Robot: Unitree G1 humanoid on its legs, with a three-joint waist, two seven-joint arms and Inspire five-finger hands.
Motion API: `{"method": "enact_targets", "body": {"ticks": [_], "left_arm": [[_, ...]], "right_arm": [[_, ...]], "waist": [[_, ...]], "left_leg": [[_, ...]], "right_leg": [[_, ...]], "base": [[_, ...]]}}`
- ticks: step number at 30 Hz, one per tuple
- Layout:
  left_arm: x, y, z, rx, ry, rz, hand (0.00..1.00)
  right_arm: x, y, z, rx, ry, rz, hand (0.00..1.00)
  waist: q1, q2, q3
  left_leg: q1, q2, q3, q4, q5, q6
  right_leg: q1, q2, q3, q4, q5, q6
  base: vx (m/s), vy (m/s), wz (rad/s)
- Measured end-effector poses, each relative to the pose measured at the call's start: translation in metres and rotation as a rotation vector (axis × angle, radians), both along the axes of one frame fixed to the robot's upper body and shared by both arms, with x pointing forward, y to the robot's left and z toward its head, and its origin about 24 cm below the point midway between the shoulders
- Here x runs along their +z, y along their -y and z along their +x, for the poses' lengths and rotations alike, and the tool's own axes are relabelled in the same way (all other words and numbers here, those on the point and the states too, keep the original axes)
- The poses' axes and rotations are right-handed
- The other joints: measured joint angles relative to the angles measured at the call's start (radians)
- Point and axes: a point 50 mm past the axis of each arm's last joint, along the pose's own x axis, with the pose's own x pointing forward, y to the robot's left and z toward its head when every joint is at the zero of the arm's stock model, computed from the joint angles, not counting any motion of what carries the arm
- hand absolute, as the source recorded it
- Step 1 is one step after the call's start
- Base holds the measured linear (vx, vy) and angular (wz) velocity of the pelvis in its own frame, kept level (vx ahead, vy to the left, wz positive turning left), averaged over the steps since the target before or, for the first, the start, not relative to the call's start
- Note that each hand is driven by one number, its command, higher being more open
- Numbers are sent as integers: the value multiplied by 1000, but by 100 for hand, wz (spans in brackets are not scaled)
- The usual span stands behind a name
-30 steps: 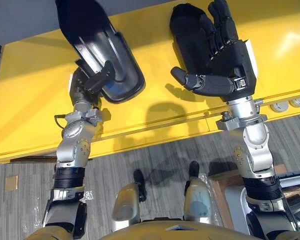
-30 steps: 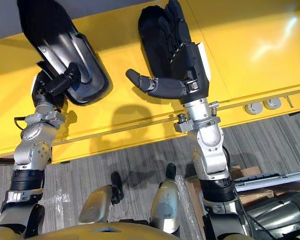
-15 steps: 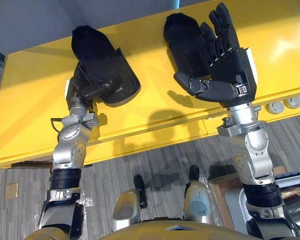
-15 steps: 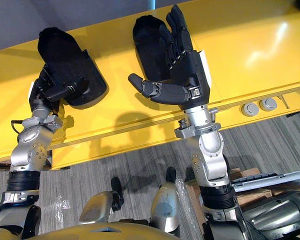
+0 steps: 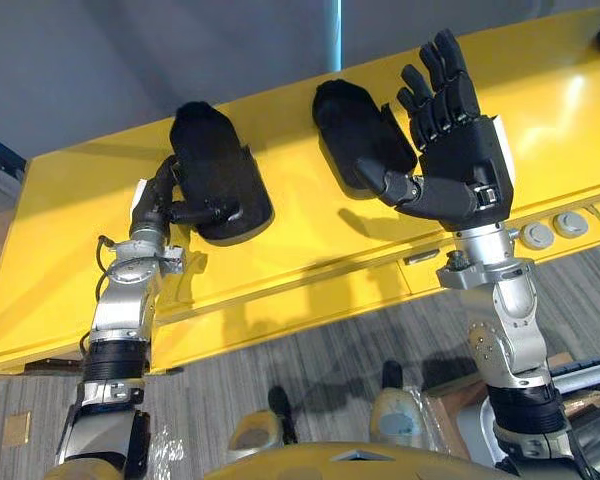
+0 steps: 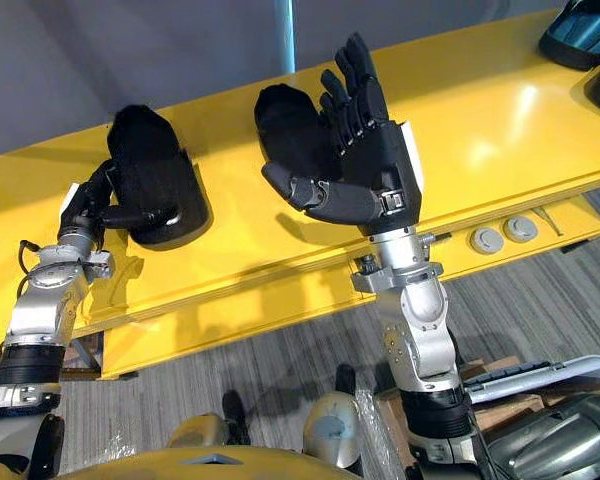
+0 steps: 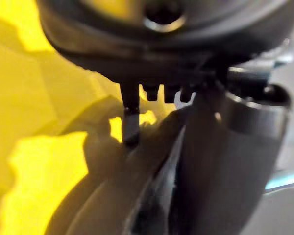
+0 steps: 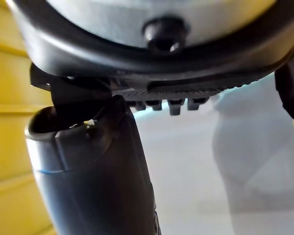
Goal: Walk over and take three plastic housings, then place them on the shelf
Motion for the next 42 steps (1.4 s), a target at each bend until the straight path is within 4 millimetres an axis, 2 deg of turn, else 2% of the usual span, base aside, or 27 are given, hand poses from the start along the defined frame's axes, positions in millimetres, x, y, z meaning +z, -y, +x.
{"method": "enact_targets", "body": {"ticks": [3, 7, 13, 16, 19, 21, 22, 23, 25, 28, 31, 33, 35, 36, 42], "left_arm": [[6, -16, 0, 18, -44, 120, 100], [15, -27, 3, 32, -64, 173, 100], [18, -29, 7, 37, -52, 151, 100], [22, -28, 8, 70, 36, 73, 100], [41, -24, 9, 105, 221, -38, 100], [70, -12, 0, 79, 440, -172, 100], [86, 1, -10, 31, 585, -252, 100], [93, 10, -18, 1, 661, -284, 100], [108, 39, -56, -79, 914, -383, 100], [101, 56, -89, -74, 1034, -450, 100], [80, 55, -102, -7, 1004, -481, 100], [67, 52, -111, 26, 969, -484, 100], [60, 49, -117, 21, 943, -466, 100], [44, 42, -127, 63, 887, -493, 100], [42, 42, -127, 67, 878, -494, 100]], "right_arm": [[-4, 1, -1, -5, -16, 5, 100], [-6, -2, -2, 17, -31, 45, 100], [-13, -2, 0, 9, -62, 83, 100], [-16, -1, -1, 4, -73, 83, 100], [-22, 0, -2, -2, -97, 86, 100], [-29, -1, -1, -17, -120, 84, 100], [-34, -1, -2, -24, -140, 98, 100], [-37, -2, -2, -35, -149, 93, 100], [-43, -4, -5, -72, -168, 44, 100], [-45, -3, -6, -110, -179, 34, 100], [-45, 0, -6, -162, -174, 25, 100], [-46, 7, -8, -212, -171, 62, 100], [-46, 10, -9, -217, -168, 59, 100], [-44, 22, -10, -263, -154, 61, 100], [-44, 22, -10, -262, -154, 61, 100]], "waist": [[11, 0, -17], [14, -5, -42], [16, -11, -63], [13, -11, -64], [16, -12, -66], [20, -18, -69], [21, -22, -73], [21, -23, -78], [22, -22, -85], [34, -16, -109], [49, -14, -124], [71, -34, -133], [71, -56, -144], [87, -92, -158], [91, -97, -154]], "left_leg": [[18, 0, 0, -11, 1, -1], [33, 0, -2, -18, 0, -1], [33, 0, -1, -17, 1, -2], [33, 0, -1, -18, 1, -2], [33, 0, -3, -18, 1, -2], [33, 0, -5, -20, 1, -2], [33, -1, -10, -23, 1, -2], [34, -2, -11, -25, 1, -2], [51, -3, -14, -36, 1, -2], [56, -2, -28, -48, 2, -6], [60, 1, -38, -54, 4, -8], [68, 1, -43, -86, 25, -12], [69, 0, -46, -100, 34, -13], [87, -1, -65, -155, 60, -14], [85, -1, -68, -148, 61, -14]], "right_leg": [[19, 3, -3, -13, 2, 0], [44, 4, -13, -26, 4, -1], [49, 6, -14, -42, 14, -3], [49, 7, -14, -42, 14, -4], [49, 7, -15, -42, 15, -4], [50, 7, -15, -45, 15, -4], [57, 7, -19, -55, 17, -3], [60, 7, -22, -59, 17, -2], [81, 7, -29, -70, 17, -2], [104, 11, -50, -90, 18, -2], [119, 15, -66, -96, 17, -2], [120, 17, -74, -101, 16, -2], [120, 18, -80, -106, 16, -2], [129, 22, -106, -108, 13, -3], [130, 22, -106, -107, 13, -3]], "base": [[0, 0, 0], [-10, -5, 4], [-17, -6, -1], [0, 0, 0], [0, 0, 0], [3, -2, 3], [9, -4, 7], [28, -2, 10], [48, 5, 6], [8, -11, 13], [-11, -14, 13], [-42, -16, 15], [-20, -4, 8], [0, 0, 0], [0, 0, 0]]}}
